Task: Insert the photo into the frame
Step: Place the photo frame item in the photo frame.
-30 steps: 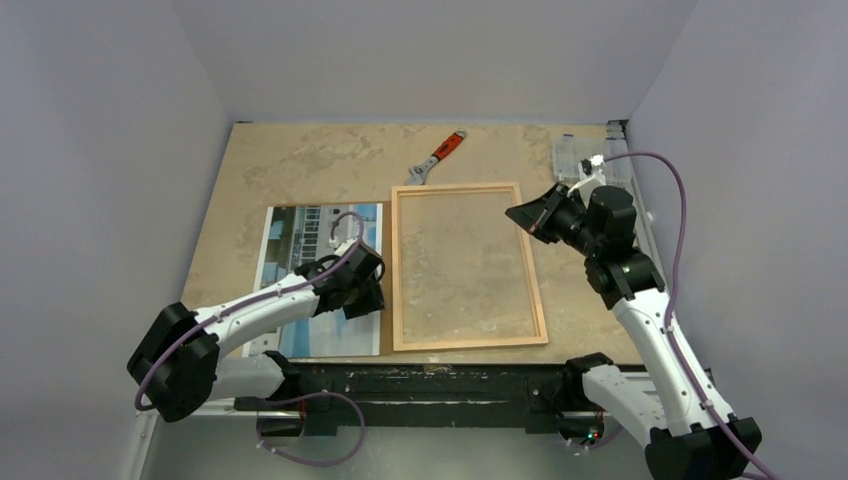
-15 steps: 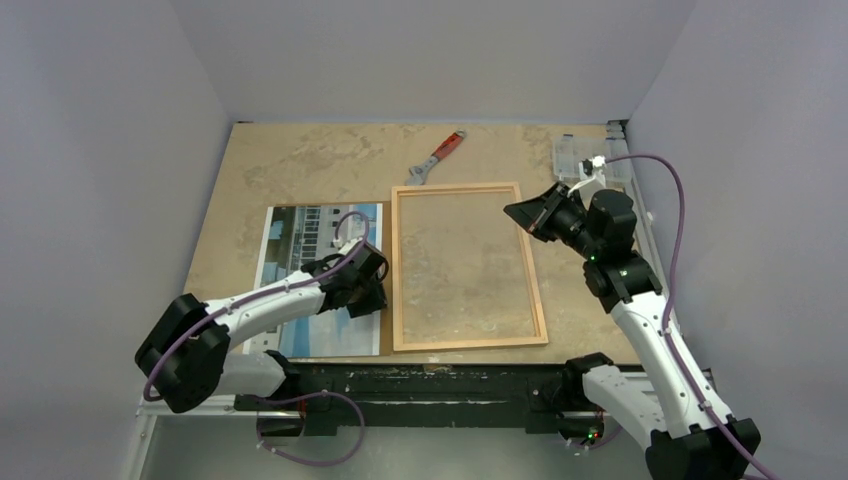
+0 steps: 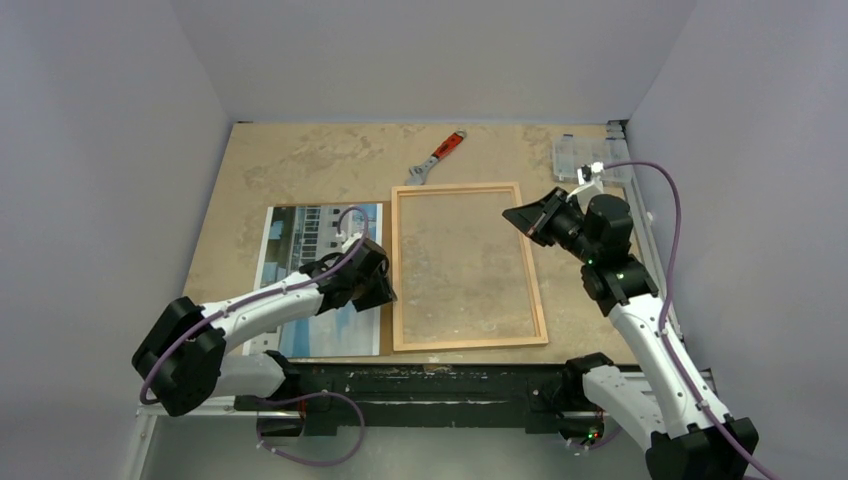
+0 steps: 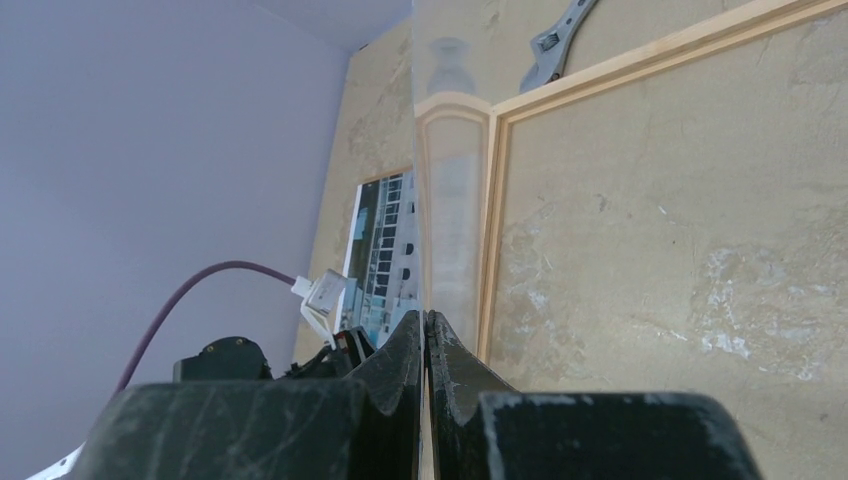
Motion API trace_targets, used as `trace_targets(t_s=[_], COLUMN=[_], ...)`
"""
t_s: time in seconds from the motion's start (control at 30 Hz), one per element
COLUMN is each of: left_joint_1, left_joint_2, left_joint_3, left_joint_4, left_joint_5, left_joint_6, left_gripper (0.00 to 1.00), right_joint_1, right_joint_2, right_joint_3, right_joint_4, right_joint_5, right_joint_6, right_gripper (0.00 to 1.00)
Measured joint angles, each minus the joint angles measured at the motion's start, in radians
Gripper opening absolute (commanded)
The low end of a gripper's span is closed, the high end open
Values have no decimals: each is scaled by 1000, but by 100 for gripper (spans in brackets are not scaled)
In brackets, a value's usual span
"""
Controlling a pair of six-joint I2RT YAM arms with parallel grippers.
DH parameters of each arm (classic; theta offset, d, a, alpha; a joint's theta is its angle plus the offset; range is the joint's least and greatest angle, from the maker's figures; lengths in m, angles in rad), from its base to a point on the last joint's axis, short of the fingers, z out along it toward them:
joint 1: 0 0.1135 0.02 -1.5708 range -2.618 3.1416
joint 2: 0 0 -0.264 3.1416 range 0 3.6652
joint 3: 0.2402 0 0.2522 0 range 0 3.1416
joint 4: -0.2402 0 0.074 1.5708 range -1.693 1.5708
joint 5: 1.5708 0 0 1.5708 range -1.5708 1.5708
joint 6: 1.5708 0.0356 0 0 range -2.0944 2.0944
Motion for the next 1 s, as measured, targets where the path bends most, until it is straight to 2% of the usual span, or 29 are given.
trace_targets(t_s=[0.37,1.0], left_joint_1=[-14,-19], left_joint_2=[109,124], left_joint_3=[31,46], left_joint_4=[3,2], left_joint_5=[7,9], left_joint_6=[0,0], left_gripper=[31,26], right_joint_1=[0,0], right_joint_2=[30,109], right_joint_3=[-37,-95], right_joint_4=[29,153], right_joint_5=[-24,-91], right_joint_6=[5,64], right_gripper=[0,0])
